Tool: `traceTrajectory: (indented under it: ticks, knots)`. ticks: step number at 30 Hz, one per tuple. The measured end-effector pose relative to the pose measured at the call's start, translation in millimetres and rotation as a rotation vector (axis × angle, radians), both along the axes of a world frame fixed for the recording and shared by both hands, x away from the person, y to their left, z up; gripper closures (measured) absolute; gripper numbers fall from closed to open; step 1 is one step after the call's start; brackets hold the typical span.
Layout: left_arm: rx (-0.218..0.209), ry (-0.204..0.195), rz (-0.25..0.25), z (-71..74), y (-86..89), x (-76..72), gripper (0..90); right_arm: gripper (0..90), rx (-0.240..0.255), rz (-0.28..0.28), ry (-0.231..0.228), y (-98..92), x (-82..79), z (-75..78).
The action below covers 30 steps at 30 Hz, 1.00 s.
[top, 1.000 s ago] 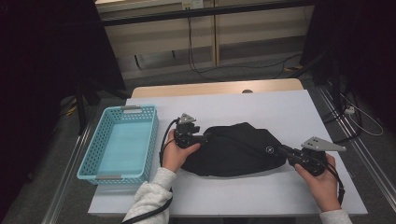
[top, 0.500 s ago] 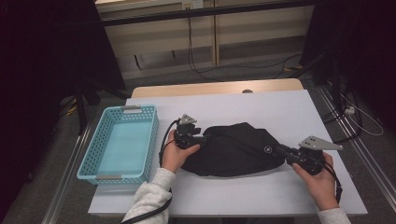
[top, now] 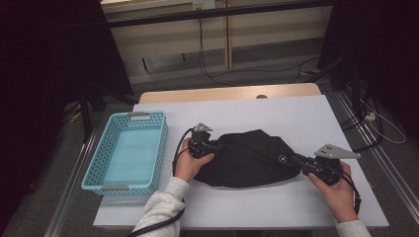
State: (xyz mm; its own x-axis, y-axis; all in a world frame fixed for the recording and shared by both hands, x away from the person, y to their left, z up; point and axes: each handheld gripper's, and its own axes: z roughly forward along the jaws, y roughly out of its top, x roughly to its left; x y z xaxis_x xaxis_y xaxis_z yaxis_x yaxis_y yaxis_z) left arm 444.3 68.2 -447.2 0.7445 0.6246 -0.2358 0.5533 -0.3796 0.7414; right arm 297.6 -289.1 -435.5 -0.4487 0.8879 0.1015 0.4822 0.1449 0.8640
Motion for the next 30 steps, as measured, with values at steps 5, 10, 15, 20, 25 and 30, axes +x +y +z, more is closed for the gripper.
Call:
traceTrajectory:
  ticks: [5,10,15,20,25,30]
  knots:
    - [0.001,-0.017,-0.010,0.7,-1.4,-1.3,77.0,81.9,0.004,0.011,-0.002,1.2,0.2,-1.9]
    - [-0.002,-0.050,-0.006,7.9,2.2,-2.3,84.9,81.6,-0.002,0.018,0.006,4.8,0.8,-3.7]
    - [-0.026,-0.050,0.006,20.9,16.2,-4.3,85.7,81.6,0.001,0.023,-0.001,4.4,0.4,-2.6]
    - [-0.045,-0.063,0.020,34.4,27.6,-7.0,86.0,81.5,0.002,0.039,-0.003,8.6,3.0,-3.3]
    - [-0.051,-0.086,0.037,52.1,44.7,-11.2,86.0,81.4,0.019,0.064,-0.017,15.2,6.2,0.1]
    - [-0.061,-0.104,0.070,65.4,62.8,-15.8,86.1,80.7,0.002,0.076,-0.024,21.3,10.2,0.7]
